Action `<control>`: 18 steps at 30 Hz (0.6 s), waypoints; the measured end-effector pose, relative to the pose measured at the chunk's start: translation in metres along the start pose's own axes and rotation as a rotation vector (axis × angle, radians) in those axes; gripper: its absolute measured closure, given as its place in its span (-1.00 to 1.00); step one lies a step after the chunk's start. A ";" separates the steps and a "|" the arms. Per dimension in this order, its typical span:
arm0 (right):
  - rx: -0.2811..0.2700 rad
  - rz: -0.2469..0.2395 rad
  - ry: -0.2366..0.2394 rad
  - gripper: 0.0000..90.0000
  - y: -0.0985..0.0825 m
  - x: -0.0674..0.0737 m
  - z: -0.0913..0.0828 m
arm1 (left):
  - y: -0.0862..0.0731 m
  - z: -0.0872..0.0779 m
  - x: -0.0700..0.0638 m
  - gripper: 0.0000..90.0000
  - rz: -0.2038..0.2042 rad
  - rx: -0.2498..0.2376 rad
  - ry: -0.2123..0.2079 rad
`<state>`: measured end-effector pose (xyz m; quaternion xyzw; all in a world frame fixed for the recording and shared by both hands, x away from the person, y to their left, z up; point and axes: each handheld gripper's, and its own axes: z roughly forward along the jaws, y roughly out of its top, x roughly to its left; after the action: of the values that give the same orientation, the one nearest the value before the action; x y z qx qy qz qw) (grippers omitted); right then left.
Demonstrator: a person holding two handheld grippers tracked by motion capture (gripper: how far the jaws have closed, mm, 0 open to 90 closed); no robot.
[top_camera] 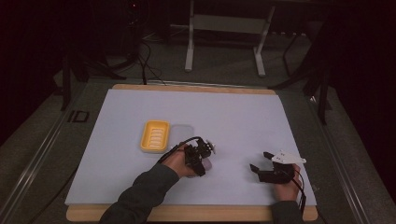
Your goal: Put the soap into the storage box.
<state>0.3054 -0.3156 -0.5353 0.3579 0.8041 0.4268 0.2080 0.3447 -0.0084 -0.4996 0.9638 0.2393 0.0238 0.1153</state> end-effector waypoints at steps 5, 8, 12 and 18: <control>0.000 -0.001 0.000 -0.57 0.000 0.000 0.000 | 0.002 0.001 0.000 -0.02 0.006 0.006 0.004; 0.000 0.000 -0.001 -0.57 0.000 0.000 0.000 | 0.003 0.001 -0.001 -0.01 0.008 0.014 0.007; 0.002 0.001 -0.001 -0.57 0.000 0.000 0.000 | 0.005 0.001 -0.001 0.05 0.014 0.029 0.006; 0.001 0.001 -0.001 -0.57 0.000 0.000 0.000 | 0.008 0.001 -0.001 0.08 0.023 0.050 0.005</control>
<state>0.3055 -0.3157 -0.5353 0.3584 0.8041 0.4263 0.2079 0.3477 -0.0154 -0.4986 0.9690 0.2290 0.0214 0.0903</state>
